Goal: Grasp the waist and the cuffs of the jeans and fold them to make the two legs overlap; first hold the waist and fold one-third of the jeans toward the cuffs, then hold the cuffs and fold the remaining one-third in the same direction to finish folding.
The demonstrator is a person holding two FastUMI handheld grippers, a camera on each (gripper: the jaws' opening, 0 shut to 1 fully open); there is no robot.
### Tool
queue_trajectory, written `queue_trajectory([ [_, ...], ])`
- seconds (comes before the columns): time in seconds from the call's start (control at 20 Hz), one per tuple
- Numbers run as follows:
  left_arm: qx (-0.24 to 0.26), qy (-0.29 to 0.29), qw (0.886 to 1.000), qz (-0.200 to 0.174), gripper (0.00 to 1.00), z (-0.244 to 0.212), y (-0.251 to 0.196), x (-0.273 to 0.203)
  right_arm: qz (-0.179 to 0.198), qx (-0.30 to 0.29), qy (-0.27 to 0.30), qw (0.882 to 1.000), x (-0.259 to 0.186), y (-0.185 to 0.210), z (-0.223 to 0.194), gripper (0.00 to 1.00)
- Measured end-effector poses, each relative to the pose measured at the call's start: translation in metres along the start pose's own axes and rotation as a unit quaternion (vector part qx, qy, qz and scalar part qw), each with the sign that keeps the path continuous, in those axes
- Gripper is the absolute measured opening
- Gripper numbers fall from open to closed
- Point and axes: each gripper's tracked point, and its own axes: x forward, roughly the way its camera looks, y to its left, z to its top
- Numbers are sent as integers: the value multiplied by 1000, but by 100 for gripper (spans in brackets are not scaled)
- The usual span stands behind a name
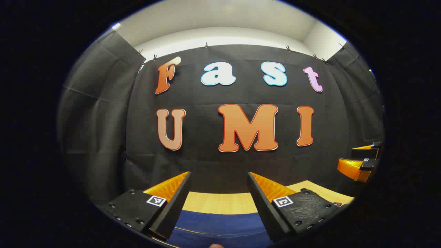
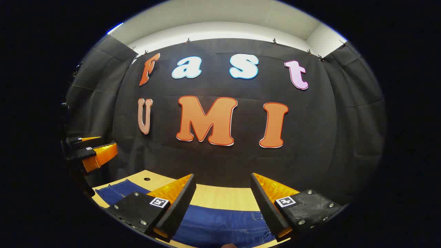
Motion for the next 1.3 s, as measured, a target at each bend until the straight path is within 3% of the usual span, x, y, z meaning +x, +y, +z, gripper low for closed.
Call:
queue_trajectory([
  [0.05,1,2,1000,0,95,-2,-2,-1,-4,3,1,1000,-1,-3,-1,94],
  [0.35,13,-3,1000,-4,95,-4,-7,-1,-18,-1,7,1000,-3,-14,-7,97],
  [0.75,23,8,1000,3,96,-19,-6,-3,-8,2,8,1000,0,-10,-12,97],
  [1.3,19,58,996,64,99,-61,31,-4,-41,6,63,997,-1,-65,-62,97],
])
